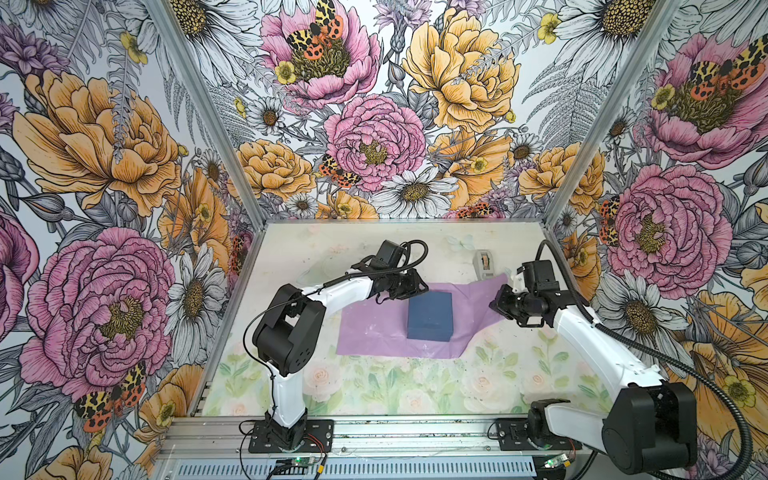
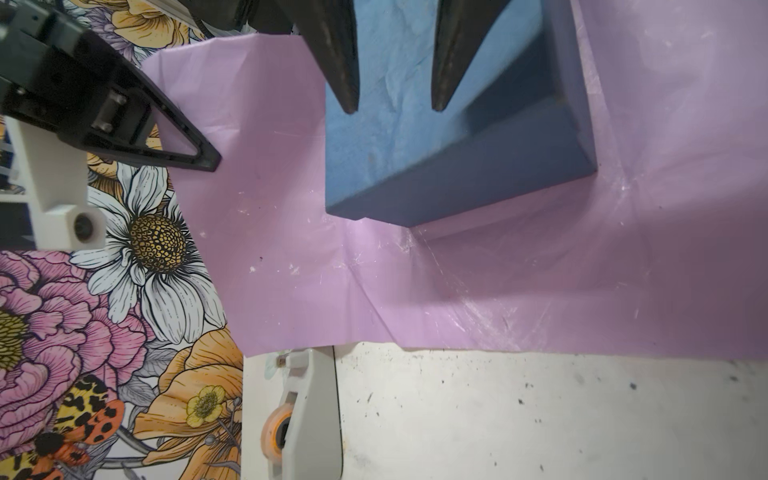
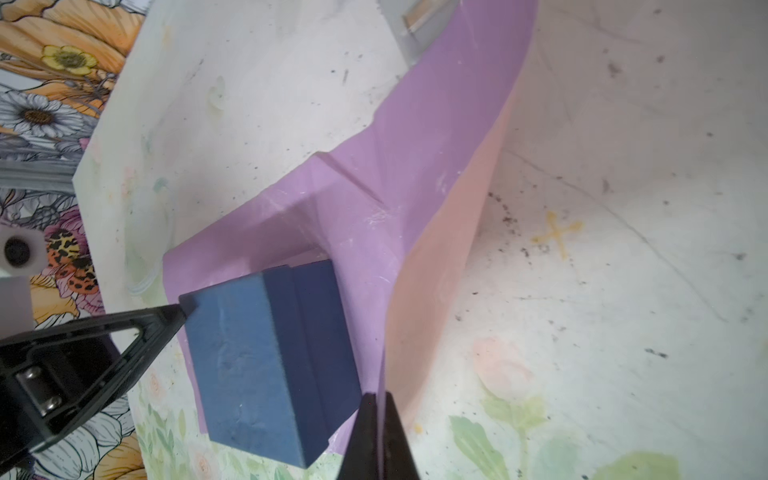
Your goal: Wrap the gift box in paper
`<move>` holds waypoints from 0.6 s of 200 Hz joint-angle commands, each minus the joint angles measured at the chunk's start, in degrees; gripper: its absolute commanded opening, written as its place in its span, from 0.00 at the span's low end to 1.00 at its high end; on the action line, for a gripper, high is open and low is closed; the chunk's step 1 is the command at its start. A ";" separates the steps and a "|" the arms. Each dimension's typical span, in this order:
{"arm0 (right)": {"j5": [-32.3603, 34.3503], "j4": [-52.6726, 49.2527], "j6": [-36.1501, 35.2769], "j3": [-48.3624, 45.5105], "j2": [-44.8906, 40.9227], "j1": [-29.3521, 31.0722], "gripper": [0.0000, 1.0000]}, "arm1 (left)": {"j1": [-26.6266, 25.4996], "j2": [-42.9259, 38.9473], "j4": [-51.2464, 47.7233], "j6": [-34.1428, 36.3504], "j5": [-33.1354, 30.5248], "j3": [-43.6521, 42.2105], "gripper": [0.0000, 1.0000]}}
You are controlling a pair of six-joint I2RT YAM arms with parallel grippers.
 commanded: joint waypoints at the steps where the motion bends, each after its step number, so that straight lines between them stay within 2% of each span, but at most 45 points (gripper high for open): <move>1: 1.54 2.97 -1.80 2.77 0.91 3.59 0.00 | 1.08 -2.75 0.58 -0.90 1.32 2.11 0.37; 62: -0.53 9.71 -6.87 7.41 7.22 15.50 0.00 | 1.65 -5.63 2.03 -2.92 4.25 4.24 0.46; 120: -3.38 12.24 -10.42 10.15 13.72 20.14 0.00 | 1.70 -4.93 3.77 -4.31 5.26 5.33 0.46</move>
